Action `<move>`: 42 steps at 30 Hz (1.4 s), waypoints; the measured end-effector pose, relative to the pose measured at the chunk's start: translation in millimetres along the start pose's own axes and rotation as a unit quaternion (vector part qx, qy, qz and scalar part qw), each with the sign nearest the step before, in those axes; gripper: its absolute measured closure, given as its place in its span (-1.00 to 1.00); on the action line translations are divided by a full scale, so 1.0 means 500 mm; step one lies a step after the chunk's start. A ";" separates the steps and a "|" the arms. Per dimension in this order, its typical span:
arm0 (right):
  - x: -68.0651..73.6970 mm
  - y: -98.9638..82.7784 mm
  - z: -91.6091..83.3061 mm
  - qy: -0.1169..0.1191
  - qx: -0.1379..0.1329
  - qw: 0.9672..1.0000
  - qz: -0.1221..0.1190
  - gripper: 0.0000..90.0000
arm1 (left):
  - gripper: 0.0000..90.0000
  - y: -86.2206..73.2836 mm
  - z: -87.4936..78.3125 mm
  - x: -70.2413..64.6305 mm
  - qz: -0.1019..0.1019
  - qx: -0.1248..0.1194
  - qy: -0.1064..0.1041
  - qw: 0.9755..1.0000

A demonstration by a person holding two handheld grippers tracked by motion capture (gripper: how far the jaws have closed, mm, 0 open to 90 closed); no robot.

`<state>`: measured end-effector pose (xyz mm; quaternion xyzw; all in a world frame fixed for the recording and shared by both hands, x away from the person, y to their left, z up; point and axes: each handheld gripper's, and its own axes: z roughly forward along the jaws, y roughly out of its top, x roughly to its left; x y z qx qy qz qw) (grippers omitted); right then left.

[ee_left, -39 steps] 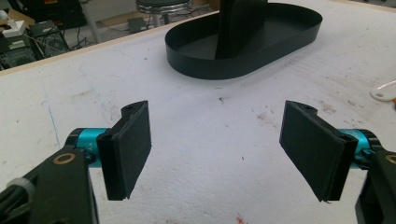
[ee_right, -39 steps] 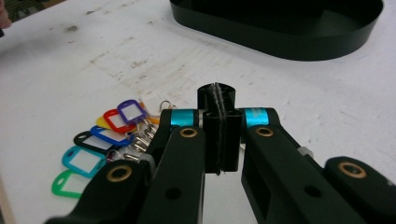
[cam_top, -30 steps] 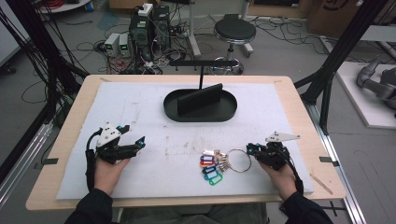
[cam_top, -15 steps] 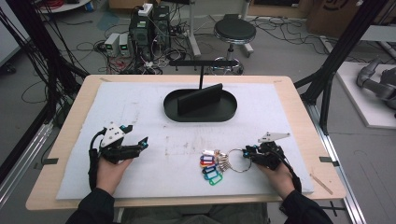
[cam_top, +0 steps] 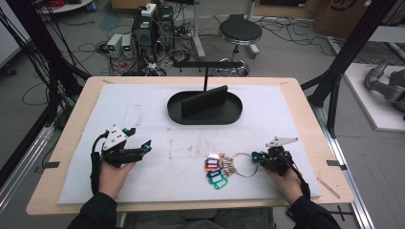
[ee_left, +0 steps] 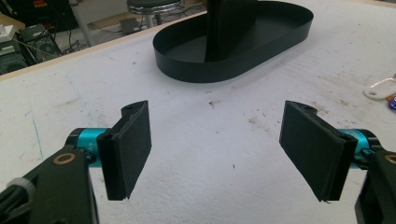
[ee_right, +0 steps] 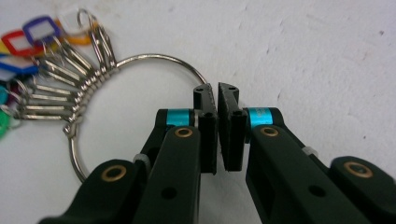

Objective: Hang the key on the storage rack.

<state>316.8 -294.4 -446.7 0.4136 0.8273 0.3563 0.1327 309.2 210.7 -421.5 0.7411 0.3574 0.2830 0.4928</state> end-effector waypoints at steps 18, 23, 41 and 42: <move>0.006 0.020 -0.035 0.078 -0.121 0.988 0.063 0.94 | -0.44 -0.004 -0.013 0.006 -0.002 -0.002 0.011 1.000; 0.019 0.024 -0.035 0.102 -0.130 0.984 0.060 0.92 | -0.44 -0.003 -0.011 0.005 -0.002 -0.004 0.010 1.000; 0.027 0.046 -0.041 0.132 -0.122 0.983 0.032 0.94 | -0.44 -0.003 -0.013 0.004 -0.001 -0.004 0.007 1.000; 0.028 0.050 -0.043 0.131 -0.125 0.983 0.025 0.94 | -0.44 -0.004 -0.014 0.004 -0.001 -0.005 0.007 1.000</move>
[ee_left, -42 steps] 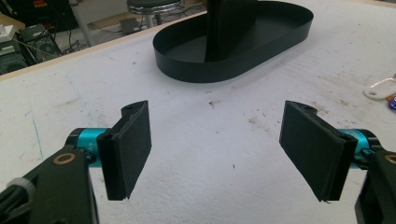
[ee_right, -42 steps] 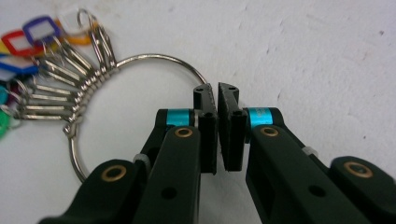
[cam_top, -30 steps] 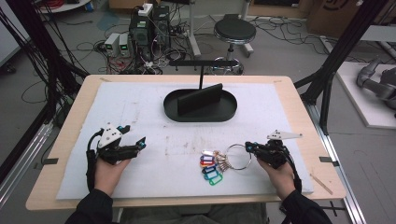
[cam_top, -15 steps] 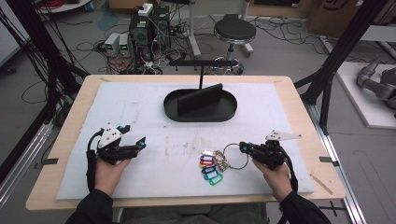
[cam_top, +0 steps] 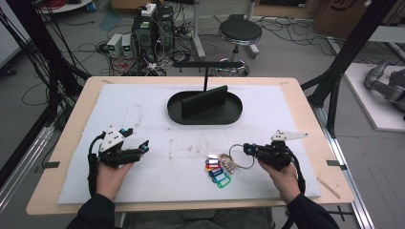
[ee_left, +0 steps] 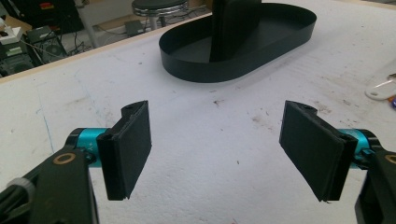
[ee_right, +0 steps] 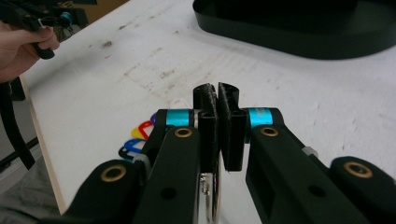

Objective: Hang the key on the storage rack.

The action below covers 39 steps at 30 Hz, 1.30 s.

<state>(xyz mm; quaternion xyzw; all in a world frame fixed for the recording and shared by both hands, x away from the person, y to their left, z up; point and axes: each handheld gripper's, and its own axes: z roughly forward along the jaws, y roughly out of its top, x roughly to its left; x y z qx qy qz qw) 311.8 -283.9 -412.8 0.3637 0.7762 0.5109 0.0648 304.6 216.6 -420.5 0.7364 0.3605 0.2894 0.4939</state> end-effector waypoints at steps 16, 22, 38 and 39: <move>0.018 0.098 -0.023 0.026 -0.044 0.993 -0.106 0.95 | -0.44 0.000 -0.001 0.001 0.000 -0.001 -0.004 1.000; 0.014 0.134 -0.033 0.025 -0.060 0.992 -0.110 0.95 | -0.44 0.000 -0.001 0.001 0.000 -0.001 -0.005 1.000; -0.010 0.229 -0.046 0.018 -0.080 0.989 -0.119 0.95 | -0.44 -0.002 0.000 0.004 -0.001 -0.002 -0.006 1.000; -0.012 0.234 -0.046 0.020 -0.082 0.989 -0.120 0.95 | -0.44 -0.002 0.000 0.004 -0.001 -0.002 -0.007 1.000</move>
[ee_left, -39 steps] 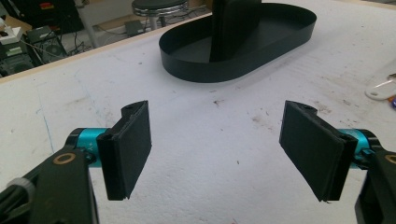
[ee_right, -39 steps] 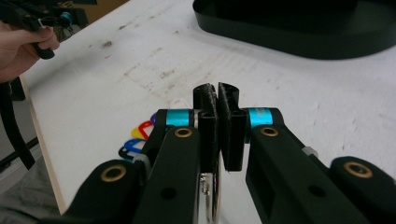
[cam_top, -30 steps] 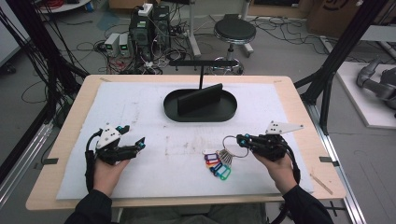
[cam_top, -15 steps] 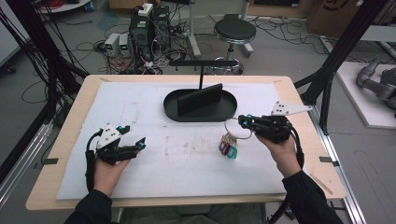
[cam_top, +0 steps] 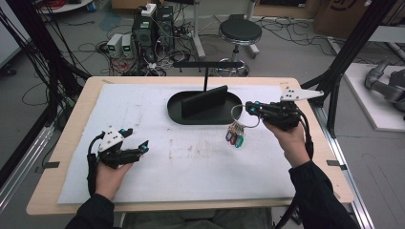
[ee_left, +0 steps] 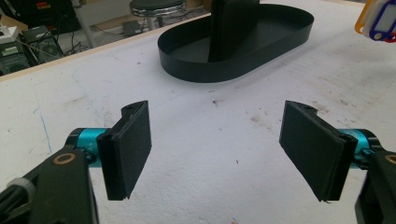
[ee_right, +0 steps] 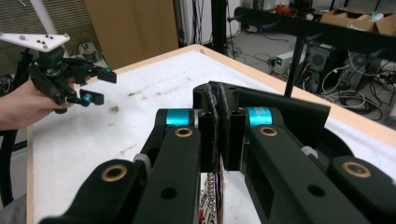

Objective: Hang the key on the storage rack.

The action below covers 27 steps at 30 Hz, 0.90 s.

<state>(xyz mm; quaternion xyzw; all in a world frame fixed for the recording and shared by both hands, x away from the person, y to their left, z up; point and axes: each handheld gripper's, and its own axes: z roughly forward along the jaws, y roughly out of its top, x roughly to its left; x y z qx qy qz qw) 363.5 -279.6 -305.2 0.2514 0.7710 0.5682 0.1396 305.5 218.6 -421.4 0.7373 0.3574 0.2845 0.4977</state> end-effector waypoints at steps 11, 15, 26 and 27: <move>-0.030 0.052 0.021 -0.006 -0.009 1.000 -0.012 0.95 | -0.44 -0.001 0.002 0.001 -0.002 0.000 -0.002 1.000; -0.039 0.064 0.031 -0.009 -0.015 1.000 -0.017 0.95 | -0.44 -0.001 0.002 0.002 -0.001 0.000 -0.002 1.000; -0.070 0.089 0.059 -0.026 -0.026 0.999 -0.015 0.95 | -0.44 -0.003 0.003 0.000 -0.002 0.000 -0.006 1.000; -0.074 0.089 0.062 -0.029 -0.026 0.999 -0.015 0.95 | -0.44 -0.003 0.003 0.000 -0.002 0.000 -0.006 1.000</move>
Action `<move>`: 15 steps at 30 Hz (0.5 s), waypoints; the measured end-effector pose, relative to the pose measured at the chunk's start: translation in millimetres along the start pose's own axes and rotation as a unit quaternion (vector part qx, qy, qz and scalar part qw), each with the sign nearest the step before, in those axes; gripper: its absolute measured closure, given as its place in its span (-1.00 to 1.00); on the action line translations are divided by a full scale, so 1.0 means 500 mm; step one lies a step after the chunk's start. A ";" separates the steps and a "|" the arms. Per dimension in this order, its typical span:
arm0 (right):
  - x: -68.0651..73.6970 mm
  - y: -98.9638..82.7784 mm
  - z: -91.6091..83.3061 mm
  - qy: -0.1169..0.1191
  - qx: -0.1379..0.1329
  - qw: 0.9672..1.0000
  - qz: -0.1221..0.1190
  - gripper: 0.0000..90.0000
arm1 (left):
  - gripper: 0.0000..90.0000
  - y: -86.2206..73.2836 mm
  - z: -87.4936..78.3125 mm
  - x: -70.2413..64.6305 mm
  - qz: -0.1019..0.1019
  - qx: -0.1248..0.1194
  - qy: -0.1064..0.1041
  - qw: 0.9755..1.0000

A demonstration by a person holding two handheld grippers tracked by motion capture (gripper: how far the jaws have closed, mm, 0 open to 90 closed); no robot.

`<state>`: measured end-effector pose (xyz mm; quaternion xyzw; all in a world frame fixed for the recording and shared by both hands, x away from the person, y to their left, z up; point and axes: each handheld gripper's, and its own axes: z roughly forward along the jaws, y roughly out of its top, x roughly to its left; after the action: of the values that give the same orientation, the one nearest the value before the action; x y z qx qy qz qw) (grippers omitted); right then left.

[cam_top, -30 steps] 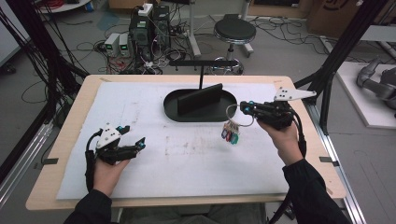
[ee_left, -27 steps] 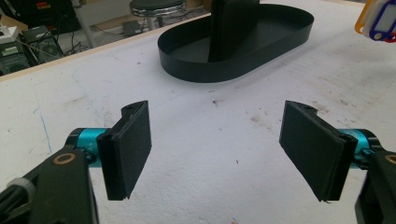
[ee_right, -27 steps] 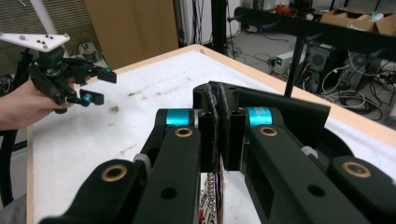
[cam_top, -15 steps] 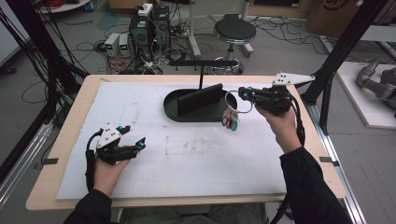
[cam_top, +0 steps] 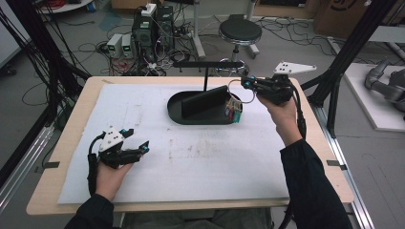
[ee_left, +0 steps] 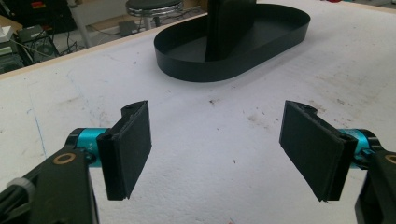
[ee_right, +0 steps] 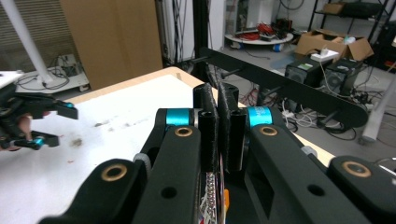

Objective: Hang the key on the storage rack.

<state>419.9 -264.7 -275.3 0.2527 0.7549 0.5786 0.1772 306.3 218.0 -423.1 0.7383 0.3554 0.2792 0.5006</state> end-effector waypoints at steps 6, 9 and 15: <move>-0.019 -0.002 0.022 -0.015 0.007 1.000 0.004 0.95 | -0.44 -0.001 0.000 0.000 0.000 0.000 0.000 1.000; -0.025 -0.003 0.030 -0.021 0.009 1.000 0.005 0.95 | -0.44 -0.001 -0.001 0.000 0.000 0.000 0.000 1.000; -0.041 0.000 0.051 -0.034 0.020 0.999 0.009 0.95 | -0.44 -0.001 -0.002 0.001 0.002 -0.001 -0.001 1.000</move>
<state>451.0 -256.8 -282.5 0.2825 0.7574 0.5564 0.1922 305.5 219.1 -423.4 0.7388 0.3534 0.2794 0.5012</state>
